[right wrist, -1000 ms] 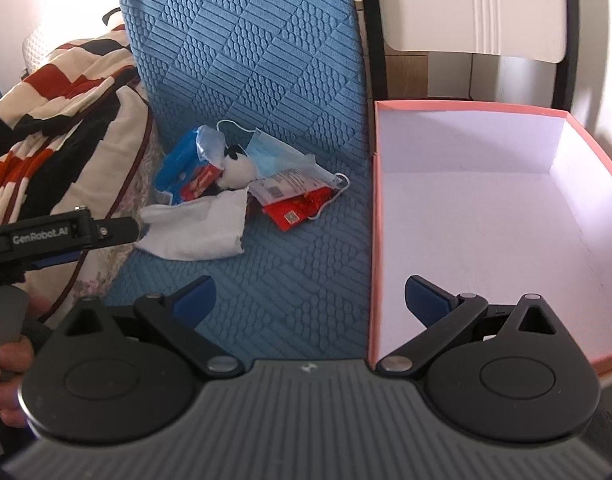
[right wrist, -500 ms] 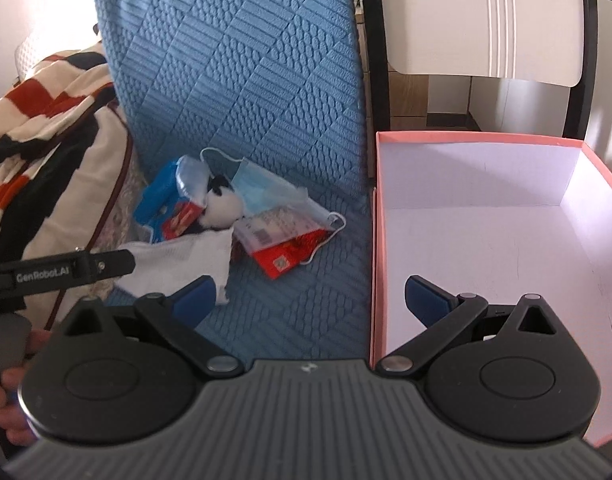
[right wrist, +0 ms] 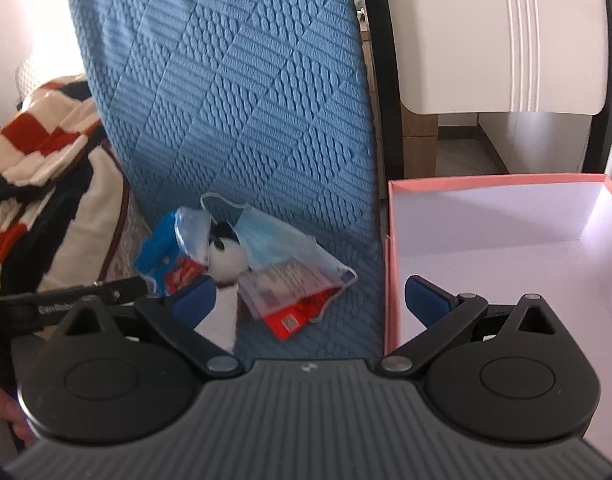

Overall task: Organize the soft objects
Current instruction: 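Lower the left tool over the white cloth while the right tool approaches the clear packet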

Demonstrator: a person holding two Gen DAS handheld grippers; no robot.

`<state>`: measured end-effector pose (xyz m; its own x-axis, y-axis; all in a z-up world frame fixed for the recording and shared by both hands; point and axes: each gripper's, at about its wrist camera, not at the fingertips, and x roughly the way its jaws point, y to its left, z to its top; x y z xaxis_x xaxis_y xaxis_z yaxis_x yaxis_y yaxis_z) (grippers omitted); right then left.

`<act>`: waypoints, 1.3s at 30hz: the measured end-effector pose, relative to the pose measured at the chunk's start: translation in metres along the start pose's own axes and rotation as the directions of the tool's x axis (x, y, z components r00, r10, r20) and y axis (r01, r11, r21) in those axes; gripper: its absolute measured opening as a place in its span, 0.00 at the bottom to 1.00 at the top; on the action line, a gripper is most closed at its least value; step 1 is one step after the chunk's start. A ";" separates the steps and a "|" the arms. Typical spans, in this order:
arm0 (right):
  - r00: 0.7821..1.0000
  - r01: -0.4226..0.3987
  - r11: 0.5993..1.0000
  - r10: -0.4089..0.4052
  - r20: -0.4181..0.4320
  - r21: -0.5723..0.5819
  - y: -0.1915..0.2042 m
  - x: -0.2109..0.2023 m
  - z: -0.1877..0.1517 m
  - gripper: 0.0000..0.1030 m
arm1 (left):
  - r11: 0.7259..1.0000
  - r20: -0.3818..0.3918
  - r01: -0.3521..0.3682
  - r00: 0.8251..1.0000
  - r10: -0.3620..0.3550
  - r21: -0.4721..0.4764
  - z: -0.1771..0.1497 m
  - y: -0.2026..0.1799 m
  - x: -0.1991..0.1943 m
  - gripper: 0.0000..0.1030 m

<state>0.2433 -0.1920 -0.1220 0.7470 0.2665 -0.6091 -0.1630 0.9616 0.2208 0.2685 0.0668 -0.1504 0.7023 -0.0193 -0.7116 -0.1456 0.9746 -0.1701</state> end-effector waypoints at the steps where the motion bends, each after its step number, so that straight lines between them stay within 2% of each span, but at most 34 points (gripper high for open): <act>1: 1.000 -0.006 1.000 0.006 0.004 0.009 0.000 0.003 0.004 1.00 | 1.000 0.008 -0.012 1.000 0.012 -0.002 0.003 0.001 0.002 1.00; 9: 1.000 -0.003 1.000 0.003 0.009 0.014 0.004 0.032 0.023 1.00 | 0.999 -0.021 -0.050 0.998 0.051 0.021 0.005 0.005 0.023 1.00; 15: 0.999 -0.014 1.000 0.014 -0.038 -0.015 0.005 0.056 0.015 1.00 | 0.998 -0.040 -0.067 0.997 0.067 0.001 -0.010 0.014 0.038 1.00; 21: 0.997 -0.063 0.998 0.062 -0.054 -0.027 0.003 0.070 0.010 0.99 | 0.998 -0.068 -0.047 0.997 0.044 -0.035 -0.020 0.016 0.051 1.00; 23: 0.996 -0.081 0.996 0.079 -0.045 -0.037 0.003 0.072 0.009 0.93 | 0.998 -0.082 -0.015 0.997 0.010 -0.063 -0.025 0.016 0.056 1.00; 26: 0.991 -0.128 0.991 0.125 -0.056 -0.042 0.004 0.077 0.008 0.93 | 0.994 -0.114 0.008 0.993 -0.020 -0.106 -0.034 0.013 0.069 1.00; 30: 0.981 -0.172 0.984 0.168 -0.092 -0.035 0.007 0.092 0.004 0.89 | 0.997 -0.147 -0.028 0.989 0.017 -0.073 -0.043 0.009 0.085 1.00; 34: 0.974 -0.186 0.976 0.167 -0.154 -0.112 0.017 0.116 -0.008 0.74 | 0.994 -0.172 -0.028 0.985 0.010 -0.106 -0.049 0.015 0.096 1.00; 35: 0.972 -0.186 0.978 0.169 -0.166 -0.094 0.017 0.120 -0.010 0.73 | 0.993 -0.183 -0.034 0.983 0.014 -0.110 -0.051 0.017 0.099 1.00; 37: 0.968 -0.211 0.975 0.198 -0.156 -0.069 0.017 0.124 -0.011 0.72 | 0.992 -0.193 -0.052 0.981 0.030 -0.112 -0.053 0.018 0.106 1.00; 39: 0.974 -0.195 0.977 0.182 -0.134 -0.090 0.019 0.126 -0.011 0.72 | 0.993 -0.184 -0.060 0.982 0.041 -0.098 -0.053 0.016 0.107 1.00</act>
<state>0.3272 -0.1390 -0.2029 0.6116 0.4437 -0.6550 -0.3631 0.8930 0.2659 0.3045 0.0686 -0.2658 0.5554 -0.0204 -0.8313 -0.2549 0.9474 -0.1936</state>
